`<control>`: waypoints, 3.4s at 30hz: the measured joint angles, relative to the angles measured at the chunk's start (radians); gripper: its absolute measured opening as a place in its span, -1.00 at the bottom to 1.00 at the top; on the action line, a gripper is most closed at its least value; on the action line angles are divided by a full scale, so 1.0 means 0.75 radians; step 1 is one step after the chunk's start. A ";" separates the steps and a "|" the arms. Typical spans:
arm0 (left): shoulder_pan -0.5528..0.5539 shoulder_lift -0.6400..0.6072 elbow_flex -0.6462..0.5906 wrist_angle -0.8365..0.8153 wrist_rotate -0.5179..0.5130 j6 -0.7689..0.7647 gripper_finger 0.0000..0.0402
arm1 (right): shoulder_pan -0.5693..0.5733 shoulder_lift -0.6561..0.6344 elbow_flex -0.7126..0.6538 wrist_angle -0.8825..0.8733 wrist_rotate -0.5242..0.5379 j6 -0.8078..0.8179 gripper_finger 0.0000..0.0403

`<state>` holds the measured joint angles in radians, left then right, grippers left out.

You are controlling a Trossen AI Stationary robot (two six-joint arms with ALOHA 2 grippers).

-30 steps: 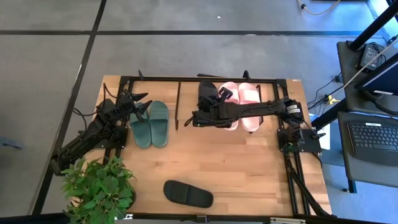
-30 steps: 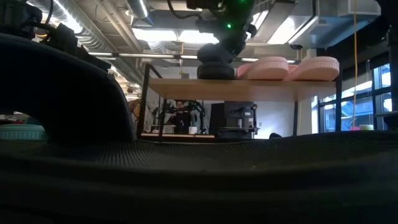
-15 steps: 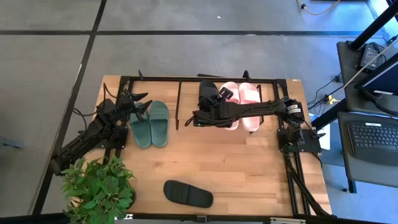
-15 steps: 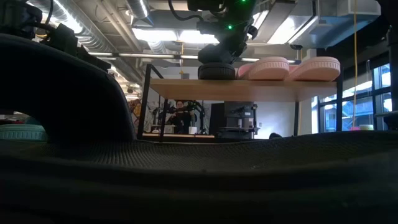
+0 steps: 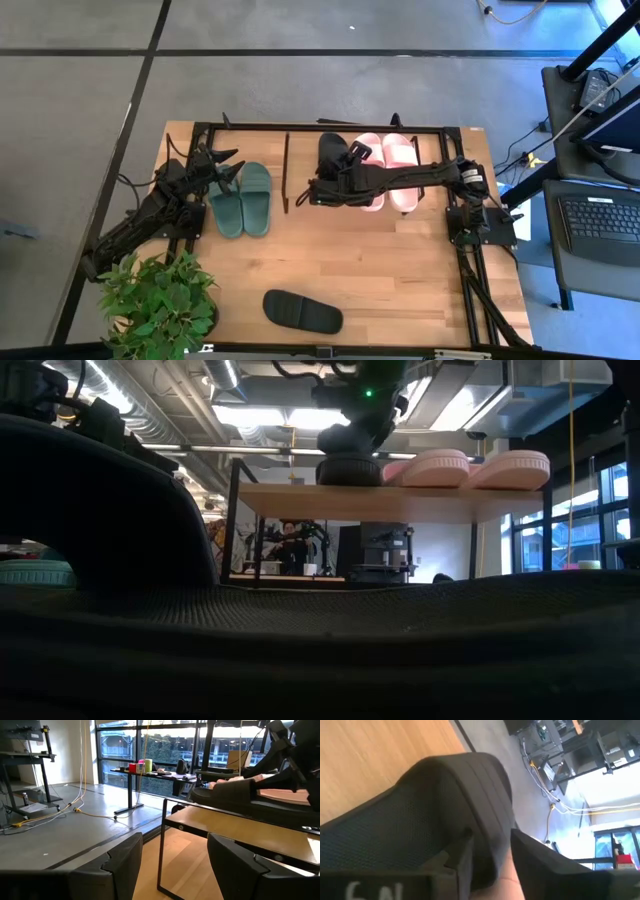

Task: Pick and place slides into the shelf
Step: Put the top black slide on the shelf, then put the black slide on the shelf

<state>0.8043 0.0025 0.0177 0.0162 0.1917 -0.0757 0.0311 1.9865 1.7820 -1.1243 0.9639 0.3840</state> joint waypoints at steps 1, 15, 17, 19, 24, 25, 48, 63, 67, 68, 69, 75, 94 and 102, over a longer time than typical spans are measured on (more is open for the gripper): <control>0.000 0.000 0.000 0.000 0.000 0.000 0.08 | 0.000 0.000 0.003 0.000 -0.010 -0.009 -0.30; 0.000 0.000 0.000 0.000 0.000 0.000 0.08 | 0.001 0.000 0.004 -0.036 -0.056 -0.035 -0.01; 0.000 0.000 0.000 0.000 0.000 0.000 0.08 | 0.001 0.000 0.004 -0.037 -0.056 -0.033 0.04; 0.000 0.000 0.000 0.000 0.000 0.000 0.08 | 0.001 -0.002 0.004 -0.036 -0.056 -0.029 0.09; 0.000 0.000 0.000 -0.001 0.000 0.000 0.08 | 0.001 -0.006 0.005 -0.037 -0.058 -0.005 0.18; 0.000 0.000 0.000 -0.001 0.000 0.000 0.08 | 0.001 -0.008 0.005 -0.038 -0.060 -0.001 0.18; 0.000 0.000 0.000 -0.001 0.000 0.000 0.08 | 0.031 -0.031 0.130 -0.173 -0.060 0.052 0.19; 0.000 0.000 0.000 -0.001 0.000 0.000 0.08 | 0.442 -0.028 0.279 -0.254 -0.220 -0.033 0.19; 0.000 0.000 0.000 -0.001 0.000 0.000 0.08 | 0.590 -0.028 0.278 -0.144 -0.220 -0.068 0.19; 0.001 0.000 0.000 -0.001 0.000 0.000 0.08 | 0.620 -0.028 0.278 -0.099 -0.219 -0.085 0.19; 0.000 0.000 0.000 -0.001 0.000 0.000 0.08 | 0.649 -0.027 0.278 -0.047 -0.220 -0.115 0.19; 0.000 0.000 0.000 0.000 0.000 -0.001 0.08 | 0.765 0.038 0.278 0.253 -0.419 -0.510 0.19; 0.000 0.000 0.000 0.000 0.000 -0.030 0.08 | 0.722 0.358 0.276 0.577 -0.721 -0.860 0.19; 0.000 0.000 0.000 0.000 0.000 -0.031 0.08 | 0.694 0.471 0.276 0.576 -0.758 -0.959 0.19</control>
<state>0.8043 0.0025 0.0177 0.0162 0.1919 -0.0986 0.5517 2.3399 1.9892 -0.6927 0.3952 -0.3354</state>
